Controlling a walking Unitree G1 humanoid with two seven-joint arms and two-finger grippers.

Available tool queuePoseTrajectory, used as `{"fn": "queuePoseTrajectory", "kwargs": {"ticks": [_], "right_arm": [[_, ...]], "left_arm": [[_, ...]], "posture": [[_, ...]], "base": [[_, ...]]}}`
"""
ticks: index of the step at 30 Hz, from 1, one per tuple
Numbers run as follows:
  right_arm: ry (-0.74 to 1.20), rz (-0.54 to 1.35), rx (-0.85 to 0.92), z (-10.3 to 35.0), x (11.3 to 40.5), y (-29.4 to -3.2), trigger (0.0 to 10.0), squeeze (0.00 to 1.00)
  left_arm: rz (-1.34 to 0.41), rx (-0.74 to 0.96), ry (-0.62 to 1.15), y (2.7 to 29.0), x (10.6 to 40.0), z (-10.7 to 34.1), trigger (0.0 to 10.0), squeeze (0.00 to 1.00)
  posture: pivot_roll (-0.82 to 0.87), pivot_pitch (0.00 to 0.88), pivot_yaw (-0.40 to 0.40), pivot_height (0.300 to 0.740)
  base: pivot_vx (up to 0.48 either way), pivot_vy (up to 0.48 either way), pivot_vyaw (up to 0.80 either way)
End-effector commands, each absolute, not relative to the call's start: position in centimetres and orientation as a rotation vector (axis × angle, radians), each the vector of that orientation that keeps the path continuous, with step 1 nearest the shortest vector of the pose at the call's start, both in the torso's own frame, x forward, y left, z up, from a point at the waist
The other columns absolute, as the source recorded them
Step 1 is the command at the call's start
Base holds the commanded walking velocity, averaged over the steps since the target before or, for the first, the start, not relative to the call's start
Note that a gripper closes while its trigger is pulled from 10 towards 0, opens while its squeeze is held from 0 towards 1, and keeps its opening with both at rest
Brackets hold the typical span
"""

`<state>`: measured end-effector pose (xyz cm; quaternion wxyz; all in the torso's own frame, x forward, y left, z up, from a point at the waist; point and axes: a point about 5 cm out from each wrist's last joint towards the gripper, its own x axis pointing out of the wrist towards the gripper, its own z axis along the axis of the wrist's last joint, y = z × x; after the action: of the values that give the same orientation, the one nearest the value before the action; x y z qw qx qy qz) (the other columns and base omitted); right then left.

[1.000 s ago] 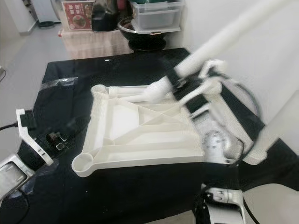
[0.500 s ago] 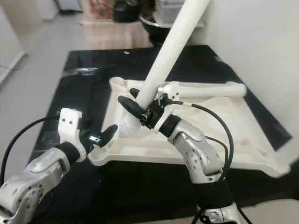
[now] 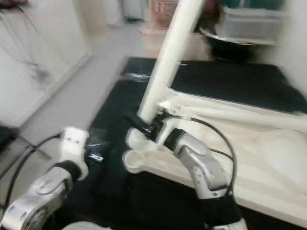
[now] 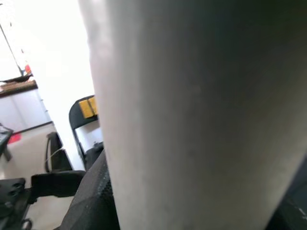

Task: Building children table

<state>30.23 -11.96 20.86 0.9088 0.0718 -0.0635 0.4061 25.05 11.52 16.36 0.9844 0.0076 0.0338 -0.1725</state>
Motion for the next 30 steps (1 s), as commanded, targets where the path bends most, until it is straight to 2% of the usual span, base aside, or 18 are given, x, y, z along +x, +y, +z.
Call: {"fn": "queuePoseTrajectory", "kwargs": {"ticks": [1, 5, 7, 13, 30], "right_arm": [[-0.152, 0.830, 0.150, 21.1, 30.2, -12.0, 10.0, 0.00], [-0.160, 0.814, 0.150, 21.1, 30.3, -12.1, 10.0, 0.00], [-0.166, 0.779, 0.146, 21.1, 30.5, -12.3, 10.0, 0.00], [-0.172, 0.740, 0.142, 21.0, 30.8, -12.5, 10.0, 0.00], [-0.143, 0.654, 0.109, 20.3, 31.6, -12.9, 10.0, 0.00]], "left_arm": [[-0.305, 0.031, 0.085, 12.5, 25.2, 15.8, 10.0, 0.00], [-0.364, 0.017, 0.114, 12.5, 24.5, 15.0, 10.0, 0.00], [-0.432, -0.009, 0.125, 12.1, 23.9, 14.7, 10.0, 0.00], [-0.489, -0.027, 0.125, 11.7, 23.6, 14.6, 10.0, 0.00], [-0.509, -0.006, 0.085, 11.8, 24.5, 14.7, 10.0, 0.00]], "posture": [[0.00, 0.086, -0.011, 0.740], [0.01, 0.087, -0.012, 0.740], [0.01, 0.089, -0.011, 0.740], [0.01, 0.088, -0.011, 0.740], [0.00, 0.084, -0.015, 0.740]], "base": [[0.000, 0.000, 0.80], [0.000, 0.000, 0.71], [0.000, 0.000, 0.00], [0.000, 0.000, 0.00], [0.000, 0.000, -0.05]]}}
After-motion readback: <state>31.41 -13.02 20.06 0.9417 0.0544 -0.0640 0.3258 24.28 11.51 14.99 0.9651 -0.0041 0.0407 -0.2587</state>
